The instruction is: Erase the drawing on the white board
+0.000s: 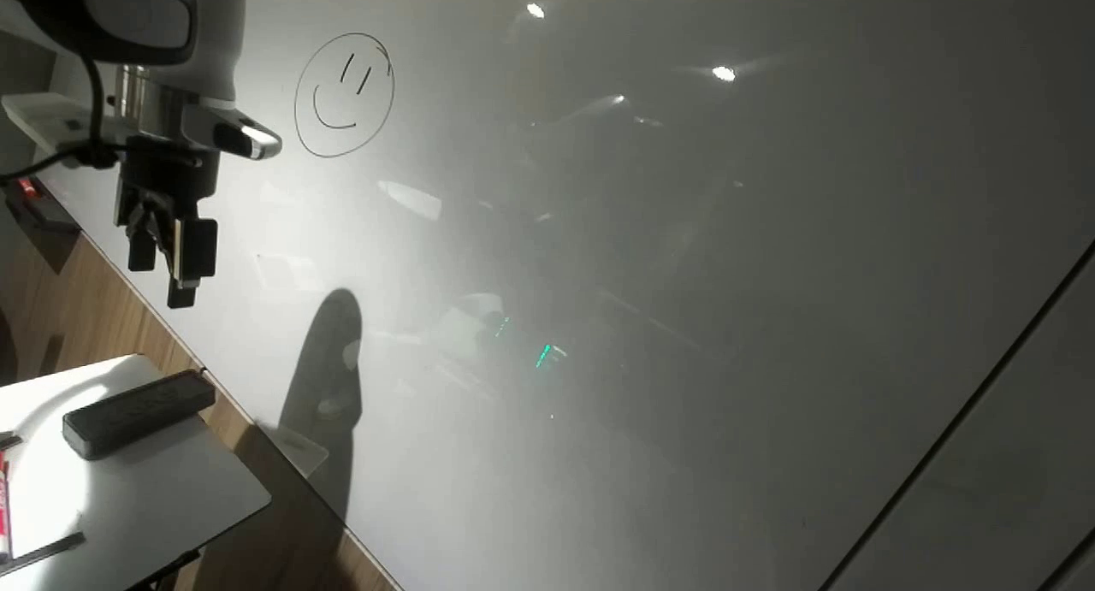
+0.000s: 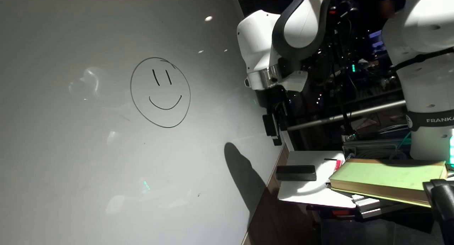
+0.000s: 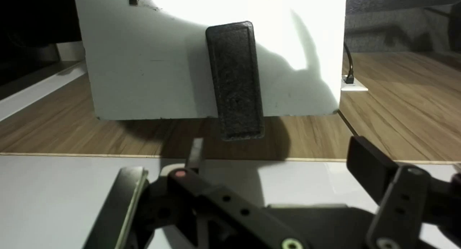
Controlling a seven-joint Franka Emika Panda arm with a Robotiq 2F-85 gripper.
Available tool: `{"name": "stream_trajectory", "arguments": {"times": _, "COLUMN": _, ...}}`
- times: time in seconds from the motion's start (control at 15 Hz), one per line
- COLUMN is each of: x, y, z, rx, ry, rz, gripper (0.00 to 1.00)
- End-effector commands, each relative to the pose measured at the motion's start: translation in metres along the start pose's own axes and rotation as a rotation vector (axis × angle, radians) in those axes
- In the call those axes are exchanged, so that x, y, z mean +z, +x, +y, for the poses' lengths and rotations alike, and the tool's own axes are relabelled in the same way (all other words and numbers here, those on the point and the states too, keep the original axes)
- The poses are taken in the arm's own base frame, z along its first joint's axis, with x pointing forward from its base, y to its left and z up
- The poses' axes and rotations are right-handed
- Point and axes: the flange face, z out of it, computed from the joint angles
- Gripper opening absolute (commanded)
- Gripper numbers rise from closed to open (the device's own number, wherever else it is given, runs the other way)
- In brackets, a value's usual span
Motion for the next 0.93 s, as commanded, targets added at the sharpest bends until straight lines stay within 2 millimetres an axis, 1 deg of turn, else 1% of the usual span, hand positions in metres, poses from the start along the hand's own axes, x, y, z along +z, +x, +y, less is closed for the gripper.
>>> {"name": "stream_trajectory", "arguments": {"times": 0.0, "x": 0.045, "y": 0.006, "z": 0.01, "rx": -0.026, "ry": -0.016, "rz": -0.034, "gripper": 1.0}}
{"name": "stream_trajectory", "arguments": {"times": 0.2, "x": 0.077, "y": 0.006, "z": 0.012, "rx": -0.051, "ry": -0.018, "rz": -0.05, "gripper": 1.0}}
{"name": "stream_trajectory", "arguments": {"times": 0.47, "x": 0.106, "y": 0.003, "z": 0.009, "rx": -0.09, "ry": -0.017, "rz": -0.051, "gripper": 1.0}}
{"name": "stream_trajectory", "arguments": {"times": 0.6, "x": 0.115, "y": 0.002, "z": 0.012, "rx": -0.101, "ry": -0.023, "rz": -0.049, "gripper": 1.0}}
{"name": "stream_trajectory", "arguments": {"times": 0.87, "x": 0.127, "y": 0.001, "z": 0.017, "rx": -0.105, "ry": -0.028, "rz": -0.037, "gripper": 1.0}}
